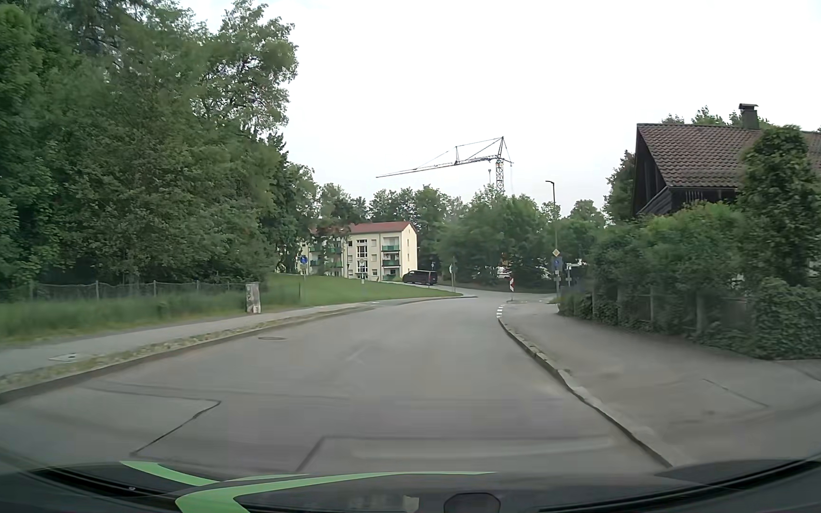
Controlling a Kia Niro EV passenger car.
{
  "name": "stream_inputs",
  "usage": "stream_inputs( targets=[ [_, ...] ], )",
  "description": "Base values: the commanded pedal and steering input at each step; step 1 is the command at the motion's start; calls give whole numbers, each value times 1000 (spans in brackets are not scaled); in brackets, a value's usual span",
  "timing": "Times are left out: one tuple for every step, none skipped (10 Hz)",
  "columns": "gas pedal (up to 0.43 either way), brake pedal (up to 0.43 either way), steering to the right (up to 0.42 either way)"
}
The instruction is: Follow the waypoints while adhering to traffic rules and regulations
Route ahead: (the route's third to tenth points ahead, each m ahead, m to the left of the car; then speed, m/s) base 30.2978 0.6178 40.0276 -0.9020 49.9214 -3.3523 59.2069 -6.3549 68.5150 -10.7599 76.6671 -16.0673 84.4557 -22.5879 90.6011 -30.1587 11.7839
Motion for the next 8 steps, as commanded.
stream_inputs(
  targets=[
    [79, 0, 9],
    [79, 0, 9],
    [79, 0, 9],
    [79, 0, 9],
    [79, 0, 9],
    [79, 0, 9],
    [79, 0, 9],
    [79, 0, 9]
  ],
)
